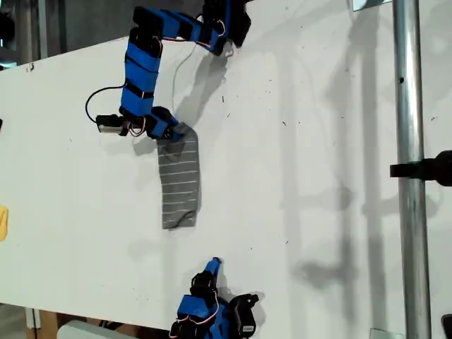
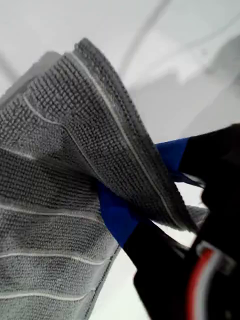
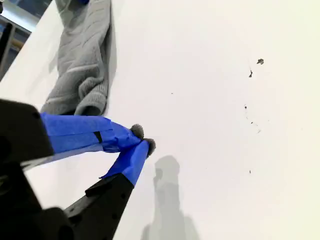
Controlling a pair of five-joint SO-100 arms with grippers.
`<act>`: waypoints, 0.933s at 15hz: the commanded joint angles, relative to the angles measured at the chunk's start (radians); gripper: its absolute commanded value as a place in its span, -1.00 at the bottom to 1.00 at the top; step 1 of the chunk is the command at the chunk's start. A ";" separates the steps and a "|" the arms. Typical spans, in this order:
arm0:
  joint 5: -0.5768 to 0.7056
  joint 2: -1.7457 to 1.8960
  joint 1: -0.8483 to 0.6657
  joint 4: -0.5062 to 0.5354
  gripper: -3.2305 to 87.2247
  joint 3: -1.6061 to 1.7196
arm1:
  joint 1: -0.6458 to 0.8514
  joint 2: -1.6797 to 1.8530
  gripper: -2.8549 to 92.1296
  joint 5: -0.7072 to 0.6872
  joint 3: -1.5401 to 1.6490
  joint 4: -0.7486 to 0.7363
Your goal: Grasp corners of a towel and fold twice.
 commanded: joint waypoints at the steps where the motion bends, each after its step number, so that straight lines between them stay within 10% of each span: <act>1: 0.006 0.006 -0.011 0.002 -0.99 0.011 | -0.063 0.342 -0.94 0.081 0.132 0.258; 5: 0.011 0.006 -0.006 0.002 -0.99 0.011 | -0.091 0.848 -0.94 0.153 0.206 0.474; 14: 0.012 0.006 0.005 0.002 -0.98 0.011 | -0.293 0.091 -0.93 0.138 -0.158 -0.120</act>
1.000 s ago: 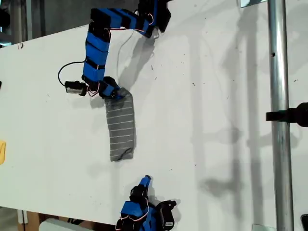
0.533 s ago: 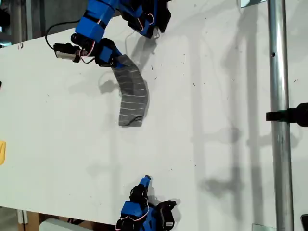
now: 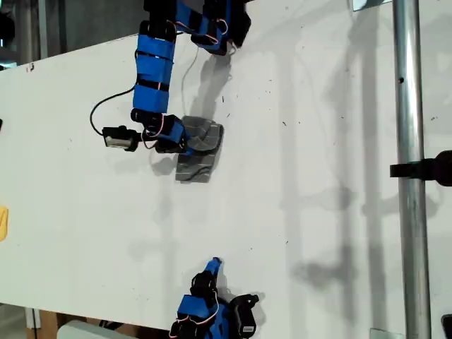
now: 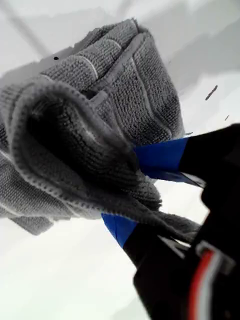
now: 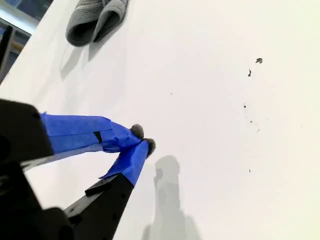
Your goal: Grasp corners of a towel and fold twice.
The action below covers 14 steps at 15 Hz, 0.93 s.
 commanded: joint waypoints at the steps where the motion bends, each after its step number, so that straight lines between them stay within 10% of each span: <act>1: 0.003 0.006 0.008 0.002 -0.98 0.011 | 0.000 -0.038 -0.70 0.000 -0.077 -0.048; 2: 0.003 0.006 0.009 0.002 -0.98 0.011 | 0.014 -0.029 -0.06 -0.034 -0.100 -0.051; 6: -0.005 0.006 0.006 0.002 -0.89 0.011 | 0.117 0.212 -0.05 -0.318 -0.166 -0.265; 9: -0.014 0.006 0.008 0.003 -0.81 0.011 | 0.207 0.410 -0.12 -0.333 -0.080 -0.227; 11: 0.055 0.006 0.009 0.003 -0.82 0.011 | 0.252 0.663 -0.95 -0.235 0.202 -0.132; 14: 0.083 0.006 0.049 0.003 -0.81 0.011 | 0.189 1.049 -0.95 -0.043 0.696 0.002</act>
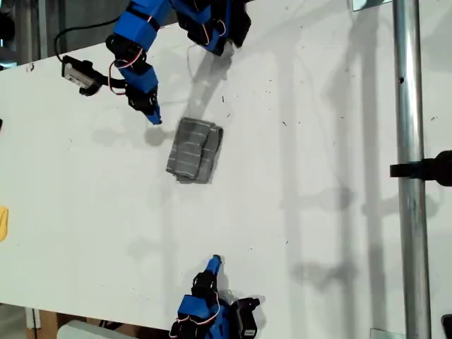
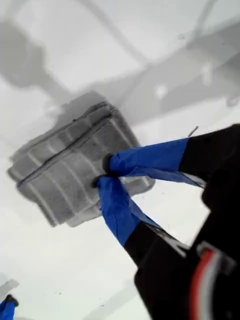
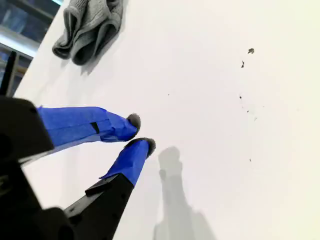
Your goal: Grasp corners of a towel and fold twice.
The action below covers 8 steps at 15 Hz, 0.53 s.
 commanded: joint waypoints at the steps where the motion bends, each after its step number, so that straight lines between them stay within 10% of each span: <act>1: 0.081 0.006 0.021 0.005 -0.82 0.011 | -0.066 0.373 -0.95 0.156 0.383 0.008; 4: 0.345 0.006 0.029 0.005 -0.82 0.011 | -0.164 1.055 -0.95 0.454 0.802 0.233; 8: 0.367 0.006 0.025 0.003 -0.82 0.011 | -0.290 1.043 -0.67 0.538 0.865 0.225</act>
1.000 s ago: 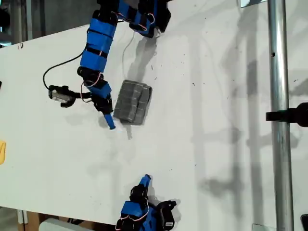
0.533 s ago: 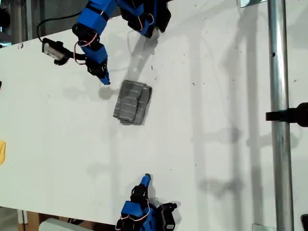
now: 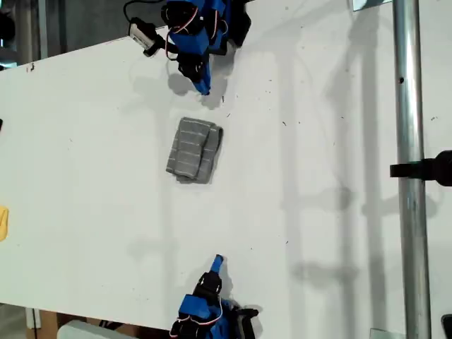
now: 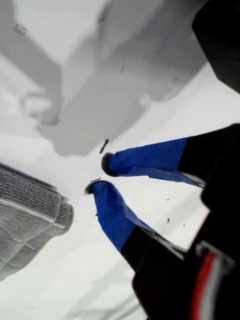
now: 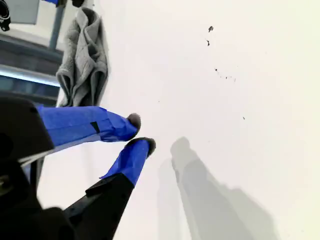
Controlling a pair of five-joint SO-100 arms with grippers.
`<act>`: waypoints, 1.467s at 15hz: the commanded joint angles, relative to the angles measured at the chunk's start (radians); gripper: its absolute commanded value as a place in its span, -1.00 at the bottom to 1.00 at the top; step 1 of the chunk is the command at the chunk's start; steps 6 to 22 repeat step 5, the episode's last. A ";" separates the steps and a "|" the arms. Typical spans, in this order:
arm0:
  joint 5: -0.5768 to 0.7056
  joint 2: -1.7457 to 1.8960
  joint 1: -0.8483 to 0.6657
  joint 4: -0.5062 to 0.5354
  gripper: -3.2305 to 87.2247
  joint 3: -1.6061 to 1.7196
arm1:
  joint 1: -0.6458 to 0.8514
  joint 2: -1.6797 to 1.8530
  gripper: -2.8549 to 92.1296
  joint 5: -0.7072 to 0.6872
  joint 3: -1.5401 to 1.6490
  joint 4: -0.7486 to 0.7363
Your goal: Grasp corners of a towel and fold twice.
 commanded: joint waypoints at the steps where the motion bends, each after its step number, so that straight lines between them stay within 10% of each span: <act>1: 0.006 0.006 0.003 0.003 -0.82 0.011 | -0.048 0.008 -0.67 -0.006 -0.011 0.008; 22: 0.006 0.006 0.003 0.003 -0.82 0.011 | -0.080 0.008 -0.67 -0.052 -0.009 0.014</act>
